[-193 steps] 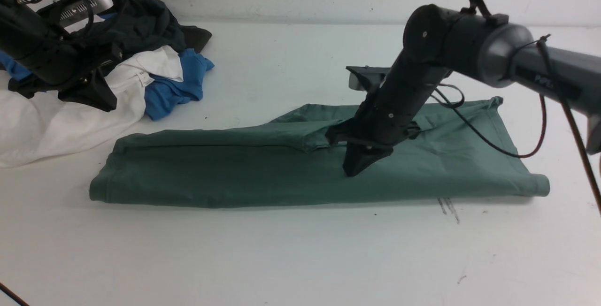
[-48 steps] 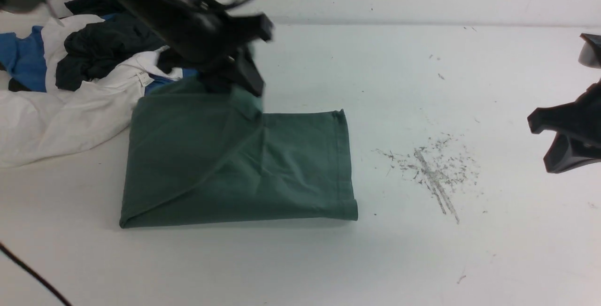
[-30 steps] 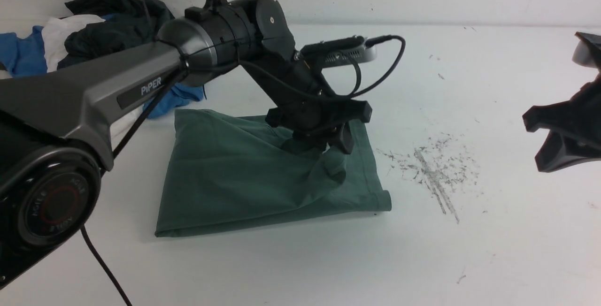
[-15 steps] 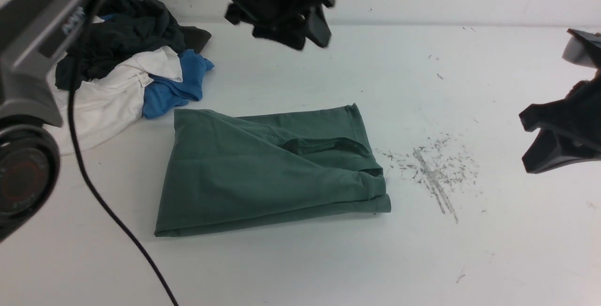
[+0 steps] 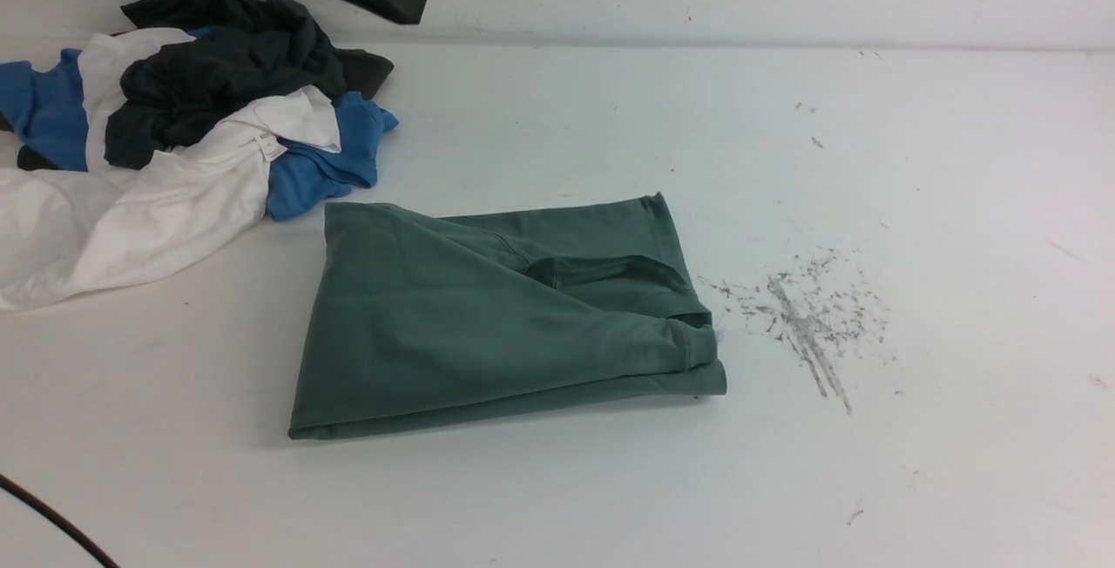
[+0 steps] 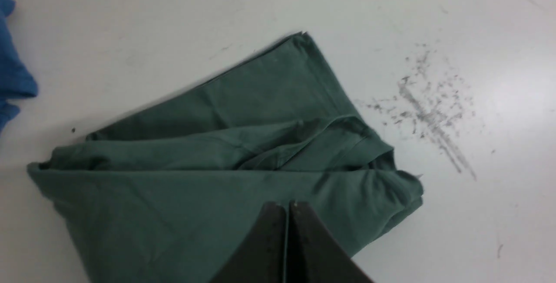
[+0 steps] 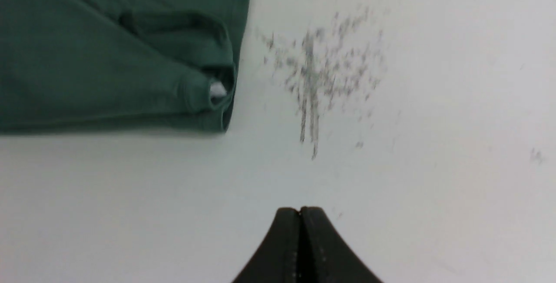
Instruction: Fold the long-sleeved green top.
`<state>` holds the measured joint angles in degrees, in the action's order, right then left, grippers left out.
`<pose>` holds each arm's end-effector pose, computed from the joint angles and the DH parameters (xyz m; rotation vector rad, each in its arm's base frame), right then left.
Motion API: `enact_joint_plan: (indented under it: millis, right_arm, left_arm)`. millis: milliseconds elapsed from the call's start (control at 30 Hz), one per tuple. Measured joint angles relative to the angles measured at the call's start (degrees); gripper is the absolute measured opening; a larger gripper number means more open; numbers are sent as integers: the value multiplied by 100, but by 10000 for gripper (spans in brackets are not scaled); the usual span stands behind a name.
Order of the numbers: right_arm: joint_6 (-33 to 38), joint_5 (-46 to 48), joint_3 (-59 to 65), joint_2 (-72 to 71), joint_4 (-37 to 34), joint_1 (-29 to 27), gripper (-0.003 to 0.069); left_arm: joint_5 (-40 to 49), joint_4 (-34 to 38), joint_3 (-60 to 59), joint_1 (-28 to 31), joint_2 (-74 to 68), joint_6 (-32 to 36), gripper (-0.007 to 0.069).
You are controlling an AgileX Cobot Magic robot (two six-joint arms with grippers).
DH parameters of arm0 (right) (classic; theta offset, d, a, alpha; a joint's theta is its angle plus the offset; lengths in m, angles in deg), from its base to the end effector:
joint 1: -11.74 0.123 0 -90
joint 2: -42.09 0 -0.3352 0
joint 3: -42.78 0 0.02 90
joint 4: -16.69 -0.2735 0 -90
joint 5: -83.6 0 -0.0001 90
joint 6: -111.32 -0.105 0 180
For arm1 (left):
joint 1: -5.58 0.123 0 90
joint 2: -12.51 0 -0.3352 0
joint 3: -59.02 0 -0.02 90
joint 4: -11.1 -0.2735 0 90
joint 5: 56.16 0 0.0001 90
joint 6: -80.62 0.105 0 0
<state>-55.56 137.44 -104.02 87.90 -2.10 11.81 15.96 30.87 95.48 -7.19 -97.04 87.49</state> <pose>0.1070 0.0275 0.3681 -0.1725 2.2720 0.2856 0.4081 -0.1272 0.4569 0.4249 2.4778 -0.4990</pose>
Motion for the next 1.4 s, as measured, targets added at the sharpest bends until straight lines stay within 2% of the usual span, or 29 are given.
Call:
enact_joint_plan:
  millis: [33, 233, 433, 1167, 1367, 1400]
  right_arm:
    - [117, -737, 568, -580, 0, 0, -9]
    - [287, -2831, 2467, -2456, -284, 0, -9]
    - [305, -3959, 3337, -3531, -320, 0, -9]
    - [310, -4090, 3541, -3836, -278, 0, -9]
    - [310, -4140, 4290, -3980, 146, 0, -9]
    - [310, -4071, 4538, -3980, 392, 0, -9]
  left_arm:
    - [0, -75, -64, 0, 0, 2, -4]
    - [0, -121, -106, 0, -69, 2, -4]
    - [0, -121, -106, 0, -69, 2, -4]
    - [-5, -125, -106, 0, -69, 2, -4]
    - [-11, -125, -274, 0, -25, 2, -4]
    - [-17, -128, -506, 0, 70, 2, -4]
